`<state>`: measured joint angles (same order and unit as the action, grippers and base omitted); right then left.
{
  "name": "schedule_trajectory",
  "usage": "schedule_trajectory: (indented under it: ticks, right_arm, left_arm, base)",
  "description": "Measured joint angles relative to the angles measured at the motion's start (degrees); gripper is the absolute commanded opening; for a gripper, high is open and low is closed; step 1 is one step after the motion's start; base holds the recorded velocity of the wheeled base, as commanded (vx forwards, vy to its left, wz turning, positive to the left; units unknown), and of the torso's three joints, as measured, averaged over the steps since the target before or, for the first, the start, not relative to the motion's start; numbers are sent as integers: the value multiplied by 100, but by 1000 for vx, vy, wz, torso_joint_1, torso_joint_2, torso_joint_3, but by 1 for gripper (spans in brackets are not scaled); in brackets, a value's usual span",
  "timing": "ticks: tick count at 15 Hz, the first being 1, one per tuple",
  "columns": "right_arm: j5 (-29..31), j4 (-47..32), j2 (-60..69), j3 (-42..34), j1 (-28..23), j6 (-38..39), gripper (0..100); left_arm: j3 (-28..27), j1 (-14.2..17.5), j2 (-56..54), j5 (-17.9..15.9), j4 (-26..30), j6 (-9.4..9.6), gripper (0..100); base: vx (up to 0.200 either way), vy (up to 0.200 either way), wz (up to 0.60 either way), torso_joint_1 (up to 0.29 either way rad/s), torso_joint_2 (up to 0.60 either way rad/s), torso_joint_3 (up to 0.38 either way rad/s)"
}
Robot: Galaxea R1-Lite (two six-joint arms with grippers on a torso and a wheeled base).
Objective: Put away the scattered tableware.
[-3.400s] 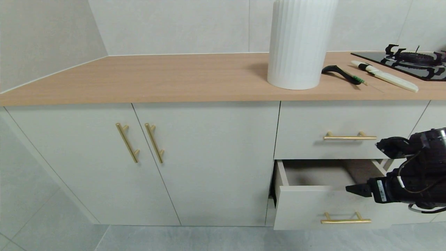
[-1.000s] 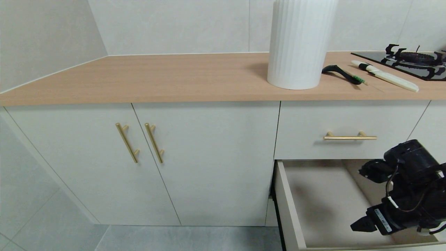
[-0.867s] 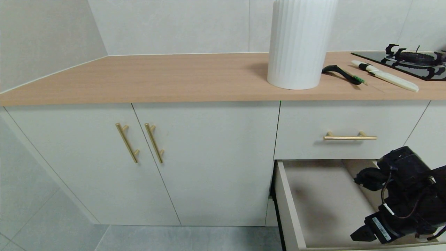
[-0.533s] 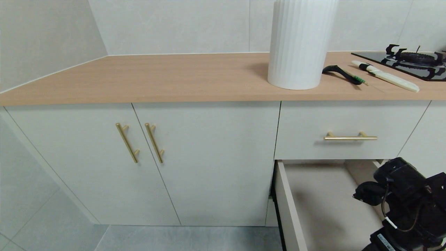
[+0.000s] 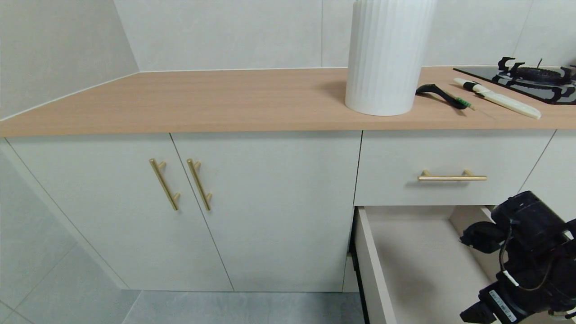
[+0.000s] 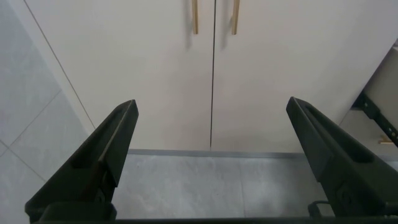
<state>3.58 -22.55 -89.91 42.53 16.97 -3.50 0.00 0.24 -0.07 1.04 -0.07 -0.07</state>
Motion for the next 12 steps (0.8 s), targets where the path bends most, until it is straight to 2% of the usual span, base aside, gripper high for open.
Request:
schedule_trajectory:
  ticks: [3, 8, 12]
  right_arm:
    - [-41, 11, 545, 178, -18, 216, 100]
    - [-26, 499, 951, 145, -66, 224, 100]
    - [-24, 529, 1012, 127, -72, 222, 100]
  left_arm:
    - [0, -2, 0, 0, -2, 0, 100]
    - [0, 0, 0, 0, 2, 0, 100]
    - [0, -2, 0, 0, 0, 0, 100]
  base:
    - [0, 0, 0, 0, 0, 0]
    - [0, 0, 0, 2, -23, -19]
    - [0, 0, 0, 84, -274, -273]
